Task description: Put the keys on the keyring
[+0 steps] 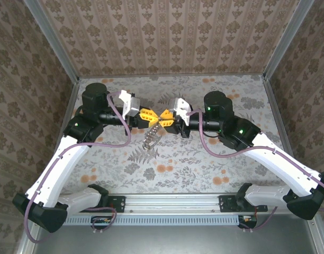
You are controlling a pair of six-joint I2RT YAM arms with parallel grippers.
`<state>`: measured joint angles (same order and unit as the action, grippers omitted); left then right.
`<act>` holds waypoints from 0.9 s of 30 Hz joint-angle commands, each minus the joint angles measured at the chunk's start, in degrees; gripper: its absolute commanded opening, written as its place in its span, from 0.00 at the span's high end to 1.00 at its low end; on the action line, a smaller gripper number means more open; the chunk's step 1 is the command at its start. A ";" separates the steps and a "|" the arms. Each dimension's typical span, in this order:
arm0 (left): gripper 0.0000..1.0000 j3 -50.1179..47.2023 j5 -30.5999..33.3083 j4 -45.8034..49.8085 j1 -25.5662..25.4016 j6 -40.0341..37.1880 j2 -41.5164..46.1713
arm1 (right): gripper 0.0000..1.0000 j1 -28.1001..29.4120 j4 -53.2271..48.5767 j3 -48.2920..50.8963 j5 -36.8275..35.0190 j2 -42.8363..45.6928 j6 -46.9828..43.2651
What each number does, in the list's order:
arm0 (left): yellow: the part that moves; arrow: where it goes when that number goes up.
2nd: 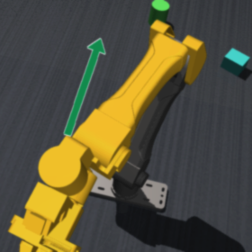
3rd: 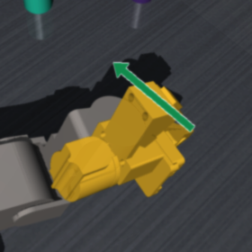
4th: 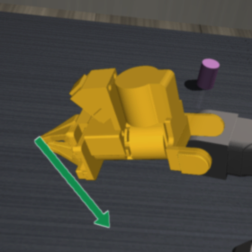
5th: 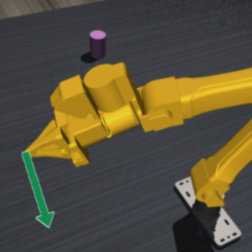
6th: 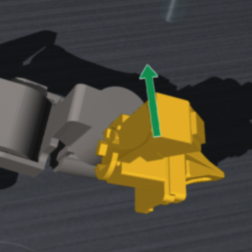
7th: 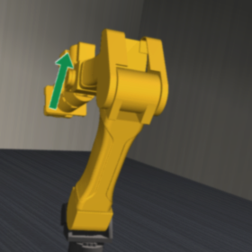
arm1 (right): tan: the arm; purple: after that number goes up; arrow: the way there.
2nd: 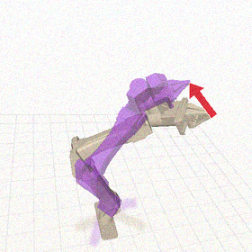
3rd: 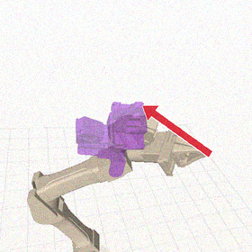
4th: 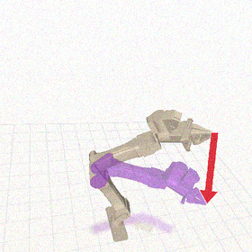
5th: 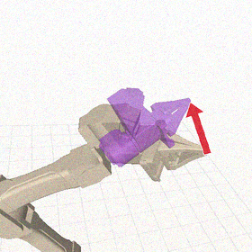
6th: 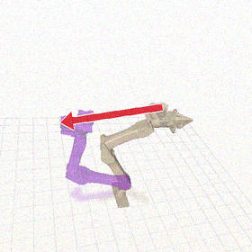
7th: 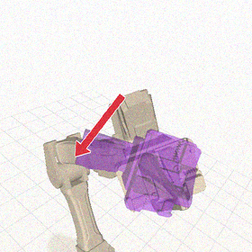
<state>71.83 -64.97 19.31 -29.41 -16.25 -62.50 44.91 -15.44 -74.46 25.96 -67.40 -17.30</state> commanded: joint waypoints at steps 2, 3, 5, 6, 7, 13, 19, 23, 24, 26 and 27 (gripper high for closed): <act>1.00 -0.29 -2.51 -2.44 0.49 0.08 0.63 | 0.88 0.25 -0.84 0.10 0.62 0.24 0.08; 1.00 -0.28 -2.49 -2.42 0.48 0.07 0.54 | 0.91 0.24 -0.57 0.25 0.40 0.32 0.07; 1.00 -0.29 -2.46 -2.29 0.49 0.17 0.61 | 0.97 0.20 -0.12 0.28 -0.86 0.58 -0.15; 1.00 -0.18 -2.20 -2.01 0.49 0.03 0.68 | 0.99 0.22 -0.18 0.21 -1.49 0.64 -0.36; 1.00 0.18 -1.60 -1.09 0.49 -0.48 0.78 | 1.00 0.25 -0.58 0.10 -2.20 0.69 -0.74; 0.91 5.45 9.05 14.66 -0.76 -10.31 -0.01 | 1.00 0.23 -6.20 -2.75 -6.39 -0.39 -5.08; 0.78 8.88 20.45 22.26 -6.41 -15.73 -1.97 | 1.00 0.61 -9.41 -5.40 -7.15 -2.11 -7.39; 0.76 9.22 24.07 22.39 -8.51 -16.45 -3.05 | 1.00 0.79 -10.35 -6.14 -6.94 -2.61 -7.49; 0.76 9.21 24.68 22.56 -8.94 -16.71 -3.39 | 1.00 0.78 -10.28 -5.96 -6.82 -2.50 -7.48; 0.76 9.53 26.40 23.17 -9.77 -17.41 -4.02 | 1.00 0.78 -10.09 -5.86 -6.37 -2.39 -7.56; 0.76 9.79 27.38 23.61 -10.21 -17.66 -4.40 | 1.00 0.88 -10.08 -5.92 -5.97 -2.39 -7.70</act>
<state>80.01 -41.95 39.33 -38.57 -31.16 -65.78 45.43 -26.83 -77.97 20.05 -70.11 -23.94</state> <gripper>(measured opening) 0.239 0.062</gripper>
